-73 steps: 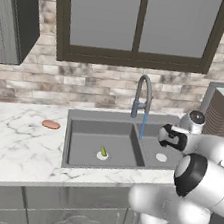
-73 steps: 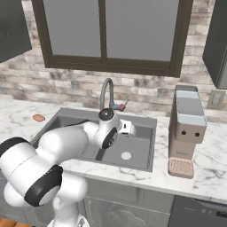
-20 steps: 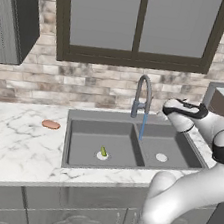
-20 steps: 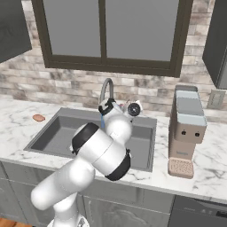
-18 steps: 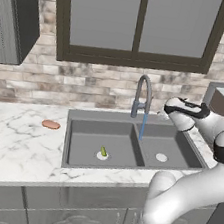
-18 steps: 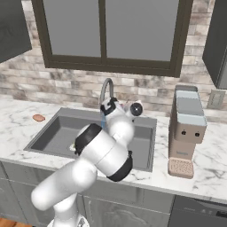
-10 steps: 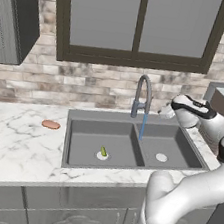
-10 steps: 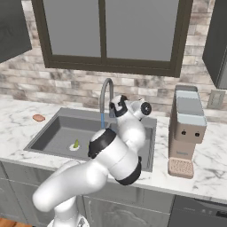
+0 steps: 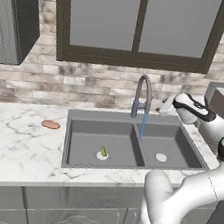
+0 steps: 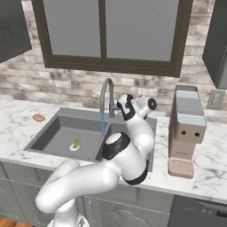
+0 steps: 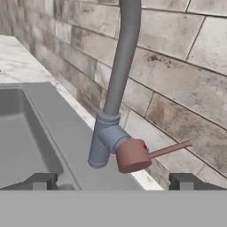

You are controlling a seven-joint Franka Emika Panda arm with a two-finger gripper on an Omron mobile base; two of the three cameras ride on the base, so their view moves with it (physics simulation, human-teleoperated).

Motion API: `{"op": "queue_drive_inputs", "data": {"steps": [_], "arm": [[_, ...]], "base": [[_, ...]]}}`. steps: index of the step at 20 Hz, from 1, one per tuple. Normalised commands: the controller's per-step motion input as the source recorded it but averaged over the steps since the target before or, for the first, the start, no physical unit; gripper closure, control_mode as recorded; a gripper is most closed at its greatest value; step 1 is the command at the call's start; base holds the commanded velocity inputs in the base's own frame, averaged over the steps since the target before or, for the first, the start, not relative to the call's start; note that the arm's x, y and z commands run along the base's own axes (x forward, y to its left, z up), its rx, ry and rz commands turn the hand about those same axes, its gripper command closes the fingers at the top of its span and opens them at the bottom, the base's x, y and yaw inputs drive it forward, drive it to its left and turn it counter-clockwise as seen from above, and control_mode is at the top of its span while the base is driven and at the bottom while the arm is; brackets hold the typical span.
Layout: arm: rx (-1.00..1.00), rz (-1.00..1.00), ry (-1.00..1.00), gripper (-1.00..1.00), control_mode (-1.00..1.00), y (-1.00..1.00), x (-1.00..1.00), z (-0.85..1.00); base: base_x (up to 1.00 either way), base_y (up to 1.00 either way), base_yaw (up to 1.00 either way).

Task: Turn on the sink faucet. Then move the lemon wedge from the counter to the sink. Turn off the sink. Move the vegetable from the sink to the pot next to the stove. Finally move the pot to the rear left burner.

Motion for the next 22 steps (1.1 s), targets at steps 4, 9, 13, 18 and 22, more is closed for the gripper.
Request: {"op": "queue_drive_inputs", "data": {"steps": [4, 9, 13, 18, 22], "arm": [[0.0, 0.14, 0.0, -1.0, -1.0, 0.0, 0.25, -0.26], [0.0, 0.1, 0.0, -1.0, -1.0, 0.03, 0.23, -0.21], [0.0, 0.06, 0.0, -1.0, -1.0, 0.11, 0.31, -0.01], [0.0, 0.05, 0.0, -1.0, -1.0, 0.12, 0.27, 0.0], [0.0, 0.08, 0.0, -1.0, -1.0, 0.03, 0.21, 0.0]], "base": [[0.0, 0.0, 0.0], [0.0, 0.0, 0.0], [0.0, 0.0, 0.0], [0.0, 0.0, 0.0], [0.0, 0.0, 0.0]]}}
